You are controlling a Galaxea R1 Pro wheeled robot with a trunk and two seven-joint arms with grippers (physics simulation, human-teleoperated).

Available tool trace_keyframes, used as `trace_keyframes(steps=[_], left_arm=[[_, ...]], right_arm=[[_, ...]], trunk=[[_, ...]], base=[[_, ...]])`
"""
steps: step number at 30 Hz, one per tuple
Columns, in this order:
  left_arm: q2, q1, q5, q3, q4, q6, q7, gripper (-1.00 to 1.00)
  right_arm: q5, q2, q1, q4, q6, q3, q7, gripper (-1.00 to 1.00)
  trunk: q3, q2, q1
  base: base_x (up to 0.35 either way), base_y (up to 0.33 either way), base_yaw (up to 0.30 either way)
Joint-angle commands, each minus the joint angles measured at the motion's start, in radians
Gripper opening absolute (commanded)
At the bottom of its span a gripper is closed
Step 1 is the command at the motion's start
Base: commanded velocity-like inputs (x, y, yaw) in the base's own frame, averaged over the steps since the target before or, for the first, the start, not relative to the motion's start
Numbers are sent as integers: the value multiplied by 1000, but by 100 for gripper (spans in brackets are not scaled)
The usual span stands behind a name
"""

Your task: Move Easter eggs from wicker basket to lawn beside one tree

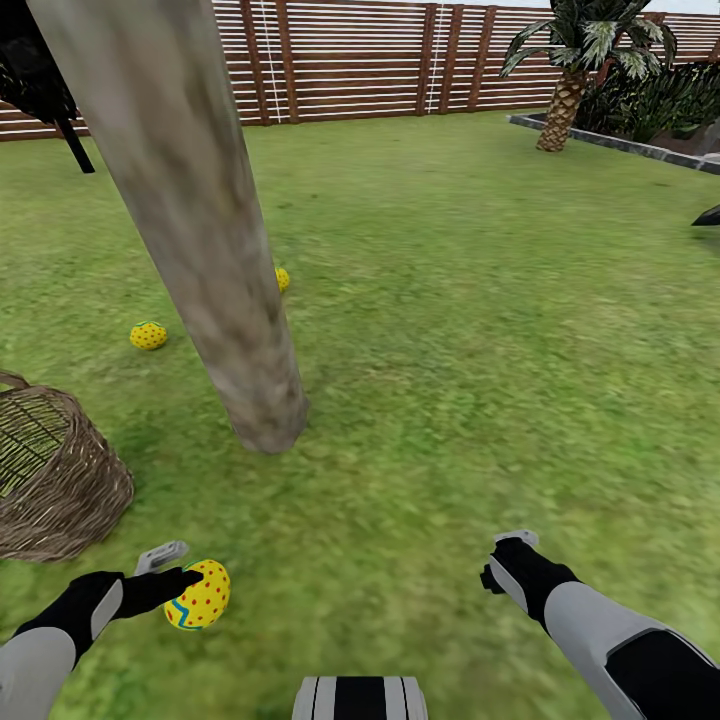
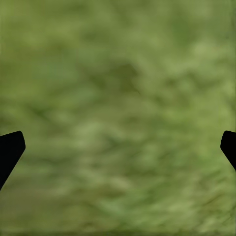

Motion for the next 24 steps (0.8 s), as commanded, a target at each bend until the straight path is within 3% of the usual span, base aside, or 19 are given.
trace_keyframes(steps=[1, 6, 24], left_arm=[[-1, 0, -7, 8, -1, 7, -5, 100], [-21, 0, -9, 7, -2, 6, -3, 100], [-43, -1, -10, 7, 1, 12, 2, 100]], right_arm=[[-11, -1, 0, -3, 5, 8, -6, 100], [-11, -1, 0, -3, 5, 8, -6, 100], [-12, -1, 0, -3, -31, 8, -6, 100]], trunk=[[-1, 0, 0], [19, 1, -2], [88, 5, -11]], base=[[0, 0, 0], [0, 0, 0], [-2, 0, 0]])
